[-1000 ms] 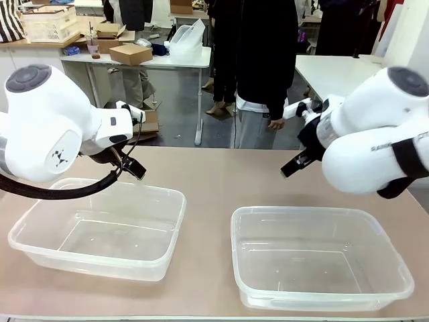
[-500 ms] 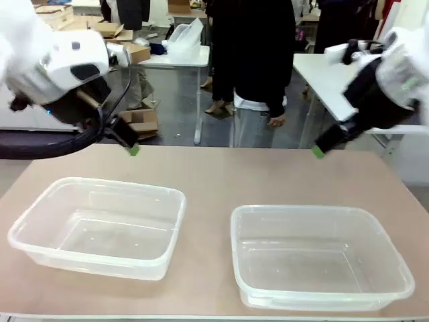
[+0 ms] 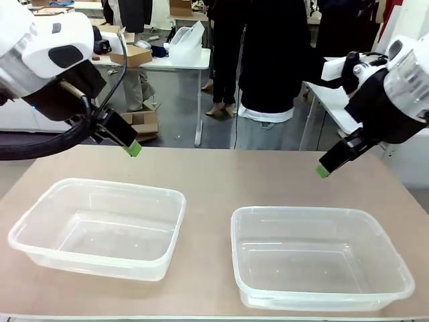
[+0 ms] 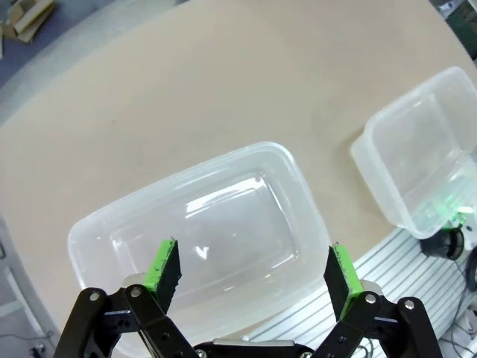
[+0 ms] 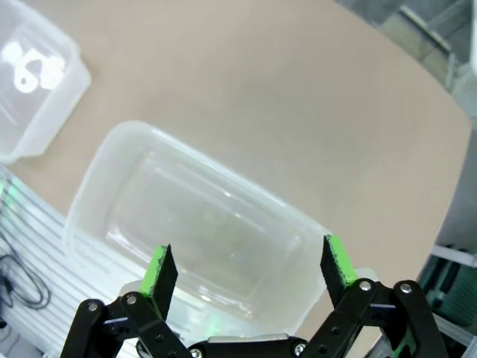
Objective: Sort the waste into each basket.
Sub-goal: Pick up the Organizing box on the left side of the table and lift it.
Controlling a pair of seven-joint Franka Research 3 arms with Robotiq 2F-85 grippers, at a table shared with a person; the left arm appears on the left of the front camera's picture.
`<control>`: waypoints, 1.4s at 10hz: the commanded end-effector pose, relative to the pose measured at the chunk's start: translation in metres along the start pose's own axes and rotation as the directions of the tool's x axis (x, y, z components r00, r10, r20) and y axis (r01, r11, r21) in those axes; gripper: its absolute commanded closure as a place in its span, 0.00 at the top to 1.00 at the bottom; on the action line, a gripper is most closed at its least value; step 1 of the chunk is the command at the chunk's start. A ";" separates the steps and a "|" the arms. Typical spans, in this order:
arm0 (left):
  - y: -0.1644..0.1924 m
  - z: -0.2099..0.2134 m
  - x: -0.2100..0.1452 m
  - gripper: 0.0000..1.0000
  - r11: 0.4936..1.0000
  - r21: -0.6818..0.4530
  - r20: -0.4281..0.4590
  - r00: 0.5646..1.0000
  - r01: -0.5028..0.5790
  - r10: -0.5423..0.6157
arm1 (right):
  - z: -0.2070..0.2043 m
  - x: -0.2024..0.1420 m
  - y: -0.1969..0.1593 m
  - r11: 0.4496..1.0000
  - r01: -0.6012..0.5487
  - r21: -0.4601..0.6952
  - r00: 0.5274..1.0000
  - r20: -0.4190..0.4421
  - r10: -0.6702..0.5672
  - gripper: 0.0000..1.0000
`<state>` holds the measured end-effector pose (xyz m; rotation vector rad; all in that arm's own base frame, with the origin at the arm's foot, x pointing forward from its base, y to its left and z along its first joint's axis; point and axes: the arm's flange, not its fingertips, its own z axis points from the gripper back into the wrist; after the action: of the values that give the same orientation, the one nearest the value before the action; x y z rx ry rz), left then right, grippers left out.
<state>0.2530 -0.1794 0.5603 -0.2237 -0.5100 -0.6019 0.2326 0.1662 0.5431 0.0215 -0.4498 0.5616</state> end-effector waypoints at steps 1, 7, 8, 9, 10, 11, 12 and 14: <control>0.009 0.015 -0.017 1.00 0.967 -0.253 -0.039 0.999 -0.007 -0.002 | 0.004 -0.014 0.004 0.979 0.047 0.199 0.993 0.096 -0.067 1.00; 0.129 0.040 -0.142 1.00 0.327 -0.864 -0.098 0.766 -0.382 0.635 | -0.007 -0.120 -0.059 0.246 0.277 0.929 0.697 -0.018 -0.716 1.00; 0.137 0.050 -0.148 1.00 0.285 -0.893 -0.044 0.697 -0.349 0.715 | -0.019 -0.135 -0.072 0.190 0.309 0.932 0.657 -0.065 -0.751 1.00; 0.142 0.052 -0.148 1.00 0.281 -0.879 -0.011 0.607 -0.385 0.795 | -0.027 -0.150 -0.083 0.186 0.379 0.907 0.601 -0.088 -0.795 1.00; 0.141 0.052 -0.143 1.00 0.329 -0.829 -0.003 0.591 -0.453 0.807 | 0.093 -0.033 -0.117 0.423 0.234 0.875 0.786 0.086 -0.613 1.00; 0.204 0.095 -0.121 1.00 0.307 -0.877 -0.071 0.733 -0.369 0.676 | 0.093 -0.033 -0.117 0.423 0.234 0.875 0.786 0.086 -0.613 1.00; 0.204 0.095 -0.121 1.00 0.307 -0.877 -0.071 0.733 -0.369 0.676 | 0.093 -0.033 -0.117 0.423 0.234 0.875 0.786 0.086 -0.613 1.00; 0.204 0.095 -0.121 1.00 0.307 -0.877 -0.071 0.733 -0.369 0.676 | 0.093 -0.033 -0.117 0.423 0.234 0.875 0.786 0.086 -0.613 1.00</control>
<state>0.2494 0.0729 0.5657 -1.4467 -0.3377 -0.0442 0.2261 0.0446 0.6244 1.1880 -0.4791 0.1686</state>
